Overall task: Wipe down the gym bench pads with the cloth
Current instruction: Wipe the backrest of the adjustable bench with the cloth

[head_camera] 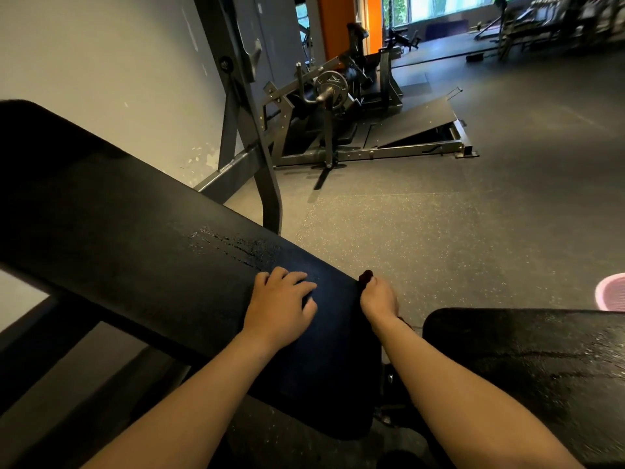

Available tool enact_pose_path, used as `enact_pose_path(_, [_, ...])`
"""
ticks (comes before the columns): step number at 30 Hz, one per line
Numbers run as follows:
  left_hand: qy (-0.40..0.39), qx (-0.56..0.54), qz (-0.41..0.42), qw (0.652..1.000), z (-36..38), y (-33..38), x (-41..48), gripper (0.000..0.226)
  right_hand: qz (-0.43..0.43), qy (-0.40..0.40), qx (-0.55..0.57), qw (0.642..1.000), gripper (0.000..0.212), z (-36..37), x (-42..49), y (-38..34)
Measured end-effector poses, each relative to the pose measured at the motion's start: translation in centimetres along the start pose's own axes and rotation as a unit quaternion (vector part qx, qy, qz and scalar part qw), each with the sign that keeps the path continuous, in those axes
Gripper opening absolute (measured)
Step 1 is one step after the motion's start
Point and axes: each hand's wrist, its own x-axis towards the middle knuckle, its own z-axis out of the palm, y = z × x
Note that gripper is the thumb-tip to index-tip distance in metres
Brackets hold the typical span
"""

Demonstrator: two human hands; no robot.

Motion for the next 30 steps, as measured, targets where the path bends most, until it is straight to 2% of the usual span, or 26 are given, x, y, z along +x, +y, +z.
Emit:
enact_pose_path(2, [0.030,-0.047,-0.015,0.998,-1.2,-1.2,-0.9,0.038,-0.019,0.003,-0.046,0.999,0.042,0.1,-0.2,0.0])
enact_pose_path(4, [0.076,-0.043,-0.035,0.996,-2.3,-3.3,-1.9,0.034,-0.057,0.022,-0.071,0.996,0.040,-0.2,-1.0,-0.4])
enact_pose_path(7, [0.125,0.002,-0.112,0.986,-4.4,-7.2,-3.4,0.032,-0.190,0.033,-0.051,0.980,0.034,0.8,-3.0,-4.5])
enact_pose_path(10, [0.143,0.039,-0.172,0.974,-6.3,-10.0,-4.6,0.031,-0.288,-0.022,0.027,0.957,0.031,4.1,-5.3,-11.5])
enact_pose_path(14, [0.160,0.081,-0.191,0.965,-7.1,-11.7,-6.6,0.038,-0.383,-0.108,0.082,0.914,0.032,6.9,-8.9,-17.9])
enact_pose_path(17, [0.162,0.081,-0.234,0.955,-6.8,-11.7,-7.4,0.039,-0.404,-0.129,0.040,0.905,0.040,6.9,-9.5,-17.0])
enact_pose_path(19, [0.173,0.080,-0.273,0.943,-6.4,-11.7,-7.8,0.043,-0.413,-0.095,-0.031,0.905,0.045,6.3,-8.5,-14.5])
enact_pose_path(24, [0.195,0.020,-0.348,0.917,-5.7,-11.3,-8.2,0.056,-0.335,-0.026,-0.102,0.936,0.048,5.4,-6.2,-10.5])
enact_pose_path(27, [0.193,0.000,-0.346,0.918,-5.3,-11.2,-8.1,0.057,-0.327,-0.041,-0.104,0.938,0.051,6.5,-8.3,-11.9])
enact_pose_path(29, [0.191,-0.002,-0.347,0.918,-5.2,-11.3,-8.1,0.057,-0.370,-0.073,-0.080,0.923,0.051,7.3,-11.0,-13.9])
enact_pose_path(30, [0.191,0.001,-0.348,0.918,-5.1,-11.4,-8.1,0.056,-0.415,-0.085,-0.067,0.903,0.050,7.7,-12.5,-14.9])
